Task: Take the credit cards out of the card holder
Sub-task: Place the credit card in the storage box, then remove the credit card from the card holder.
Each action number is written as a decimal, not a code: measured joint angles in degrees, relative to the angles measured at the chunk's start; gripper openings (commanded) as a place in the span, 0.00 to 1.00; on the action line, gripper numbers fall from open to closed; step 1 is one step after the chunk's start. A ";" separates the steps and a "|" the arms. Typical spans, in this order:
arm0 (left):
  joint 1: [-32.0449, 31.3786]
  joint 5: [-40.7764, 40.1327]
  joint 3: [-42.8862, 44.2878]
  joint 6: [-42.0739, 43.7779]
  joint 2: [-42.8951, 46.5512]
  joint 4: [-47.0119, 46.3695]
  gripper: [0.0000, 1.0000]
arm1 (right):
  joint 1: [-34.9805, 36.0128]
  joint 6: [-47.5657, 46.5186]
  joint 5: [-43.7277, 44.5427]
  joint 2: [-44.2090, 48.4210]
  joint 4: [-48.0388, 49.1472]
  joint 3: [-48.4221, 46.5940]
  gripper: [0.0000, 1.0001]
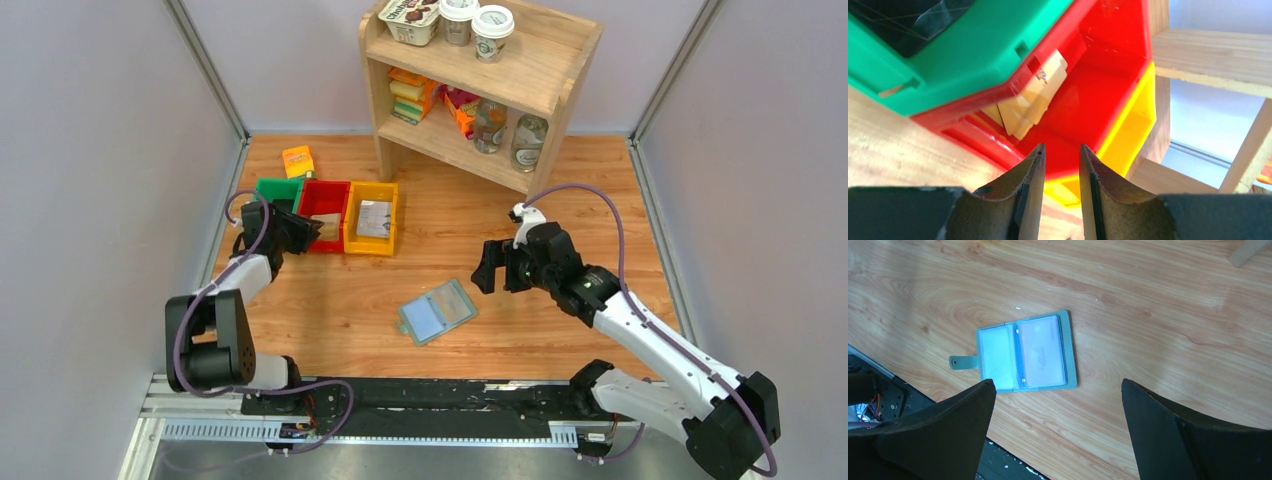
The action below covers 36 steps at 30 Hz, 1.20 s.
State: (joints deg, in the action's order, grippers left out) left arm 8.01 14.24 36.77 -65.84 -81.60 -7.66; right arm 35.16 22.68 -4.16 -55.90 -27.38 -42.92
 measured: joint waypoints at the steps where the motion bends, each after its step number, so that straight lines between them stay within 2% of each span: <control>1: -0.13 -0.04 0.00 0.63 1.68 1.44 0.41 | 0.00 0.00 -0.04 0.04 -0.02 0.00 0.99; 4: -1.51 -1.01 0.02 3.65 8.02 7.39 0.42 | 0.00 0.15 -0.66 -0.28 -0.04 0.00 0.98; 7: -6.23 -2.67 0.37 7.26 14.19 13.84 0.44 | 0.00 0.55 -1.57 -1.79 0.00 0.00 0.95; 13: -23.98 -5.99 2.99 13.75 25.18 25.57 0.46 | 0.02 1.70 -4.50 -7.61 0.31 0.00 0.84; 17: -36.04 -9.38 3.50 15.47 28.26 30.60 0.48 | 0.79 2.75 -5.73 -11.76 1.25 0.00 0.78; 21: -46.31 -12.26 3.54 15.89 26.10 33.83 0.49 | 2.27 3.43 -6.14 -16.57 2.38 -0.07 0.72; 26: -54.27 -14.67 3.91 15.78 18.64 34.71 0.49 | 3.85 3.91 -6.47 -21.90 3.43 -0.42 0.64; 32: -55.67 -14.71 3.76 14.69 11.34 33.62 0.47 | 4.87 4.31 -6.45 -26.84 5.07 -2.16 0.58; 36: -55.67 -14.71 2.19 13.64 8.66 31.01 0.40 | 5.20 4.42 -6.40 -29.33 5.90 -2.49 0.54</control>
State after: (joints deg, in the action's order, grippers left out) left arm -47.66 -0.47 38.96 -52.21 -72.95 23.35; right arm 40.36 27.09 -10.57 -85.23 -21.47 -45.41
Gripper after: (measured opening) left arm 0.440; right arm 0.564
